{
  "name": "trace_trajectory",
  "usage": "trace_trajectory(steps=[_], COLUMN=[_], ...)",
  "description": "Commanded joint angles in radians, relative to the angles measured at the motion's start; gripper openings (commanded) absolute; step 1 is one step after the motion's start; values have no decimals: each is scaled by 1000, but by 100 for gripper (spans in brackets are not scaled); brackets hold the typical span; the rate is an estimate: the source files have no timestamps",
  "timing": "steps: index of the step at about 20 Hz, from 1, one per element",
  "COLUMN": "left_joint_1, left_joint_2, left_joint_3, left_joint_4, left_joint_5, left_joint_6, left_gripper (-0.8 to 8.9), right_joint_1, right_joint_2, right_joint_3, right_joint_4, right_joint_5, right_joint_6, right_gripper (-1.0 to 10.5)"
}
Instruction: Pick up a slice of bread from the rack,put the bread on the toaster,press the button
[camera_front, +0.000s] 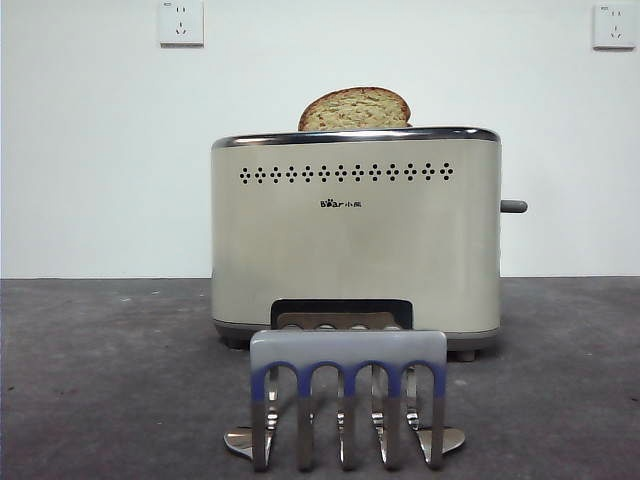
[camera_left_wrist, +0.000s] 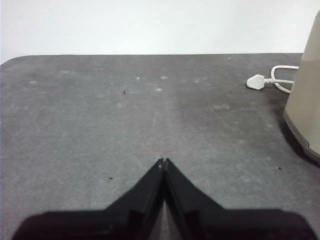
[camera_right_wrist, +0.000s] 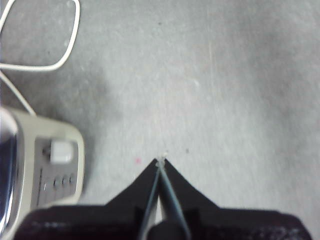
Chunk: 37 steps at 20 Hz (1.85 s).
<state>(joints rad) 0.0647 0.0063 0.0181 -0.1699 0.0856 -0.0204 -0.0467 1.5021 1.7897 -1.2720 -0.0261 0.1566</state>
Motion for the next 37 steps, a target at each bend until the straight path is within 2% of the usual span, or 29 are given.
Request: trace_trajectory(steps=[1,8,11,12,14,15,17,18,19,20,23,25,27,33,37], left_joint_1=[2,2,2,2,2,2,2,2,2,2,2,2,2,2,2], left_joint_2=[4,34,54,61,68,72,77,79,79,79,82,87,90,95,95], left_joint_3=[-11,-10,-10,-10,-10,-10,-10,-10,-10,-10,-10,-10,-10,-10,-10], left_joint_4=[7,7,7,7,7,7,7,7,7,7,7,7,7,7,7], left_joint_5=[-1,0,0,-1,0,0,0,0,0,0,0,-1,0,0,0], left_joint_6=[-10,-10,-10,-10,-10,-10,-10,-10,-10,-10,-10,-10,-10,-10,-10], left_gripper=[-3,-3,-3,-3,-3,-3,-3,-3,-3,-3,-3,-3,-3,-3,-3], right_joint_1=[0,0,0,6,54,73,80,80,80,80,79,79,79,79,78], right_joint_2=[22,37,-39,-119,-331,-448,-677,-790,-913,-1039,-1263,-1354,-1400,-1455,-1484], right_joint_3=[1,0,-89,-189,-482,-652,-993,-1154,-1303,-1432,-1609,-1667,-1690,-1701,-1752], right_joint_4=[45,179,323,440,790,999,1412,1572,1681,1724,1706,1670,1617,1275,1241], right_joint_5=[1,-3,116,169,230,229,228,228,229,235,295,285,261,214,163], right_joint_6=[-8,-8,-8,-8,-8,-40,-203,-239,-241,-242,-255,-236,-237,-235,-209], right_gripper=[1,1,1,1,1,1,1,1,1,1,1,1,1,1,1])
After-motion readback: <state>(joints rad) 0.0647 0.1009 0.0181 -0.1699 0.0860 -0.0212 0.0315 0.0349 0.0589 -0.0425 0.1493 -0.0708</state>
